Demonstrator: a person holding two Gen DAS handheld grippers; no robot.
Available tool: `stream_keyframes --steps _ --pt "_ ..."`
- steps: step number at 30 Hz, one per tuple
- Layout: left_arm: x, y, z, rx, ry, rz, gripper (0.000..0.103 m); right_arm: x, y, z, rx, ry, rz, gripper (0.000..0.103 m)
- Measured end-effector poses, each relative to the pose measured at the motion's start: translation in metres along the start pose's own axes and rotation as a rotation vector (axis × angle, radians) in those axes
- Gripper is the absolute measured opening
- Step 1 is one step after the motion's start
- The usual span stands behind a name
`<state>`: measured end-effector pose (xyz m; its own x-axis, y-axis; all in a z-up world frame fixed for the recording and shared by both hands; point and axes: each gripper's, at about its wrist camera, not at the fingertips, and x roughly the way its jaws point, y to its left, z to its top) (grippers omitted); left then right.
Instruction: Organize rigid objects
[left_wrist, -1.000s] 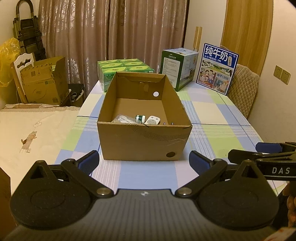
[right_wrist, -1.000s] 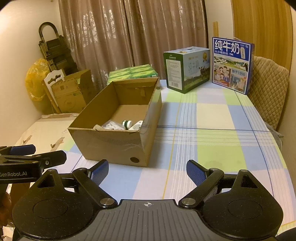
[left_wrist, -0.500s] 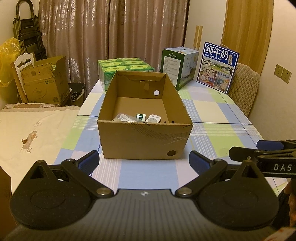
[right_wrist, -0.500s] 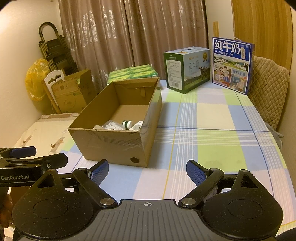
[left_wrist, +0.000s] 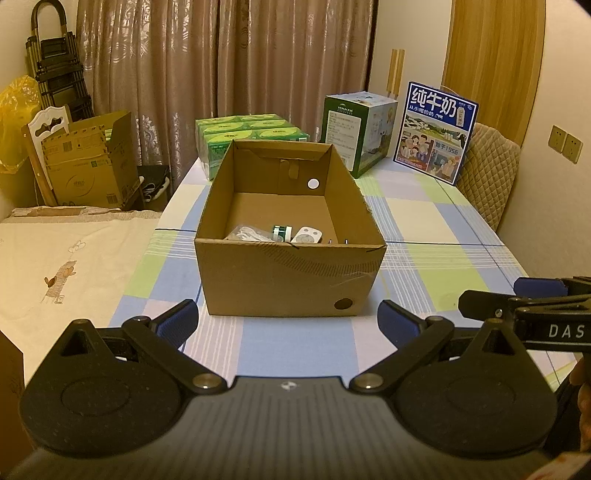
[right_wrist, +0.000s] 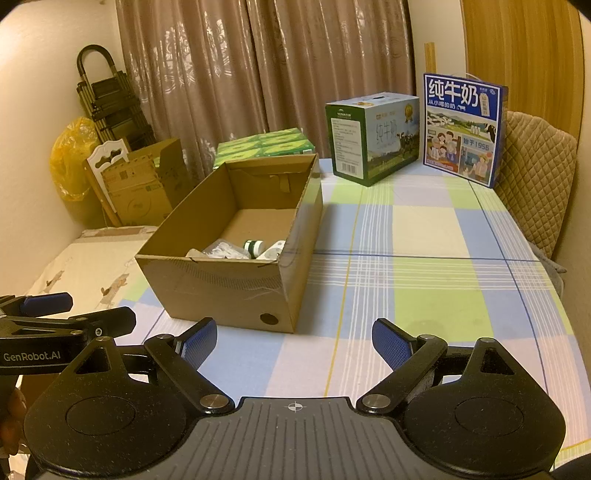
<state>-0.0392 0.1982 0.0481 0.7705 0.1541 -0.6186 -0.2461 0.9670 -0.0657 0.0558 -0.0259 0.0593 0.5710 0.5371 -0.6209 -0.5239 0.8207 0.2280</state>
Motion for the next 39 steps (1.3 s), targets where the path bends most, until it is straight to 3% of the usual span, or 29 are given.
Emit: stream_keyframes --steps 39 --pt "0.0018 0.0045 0.0009 0.002 -0.002 -0.008 0.102 0.0027 -0.0007 0.0024 0.007 0.000 0.001 0.088"
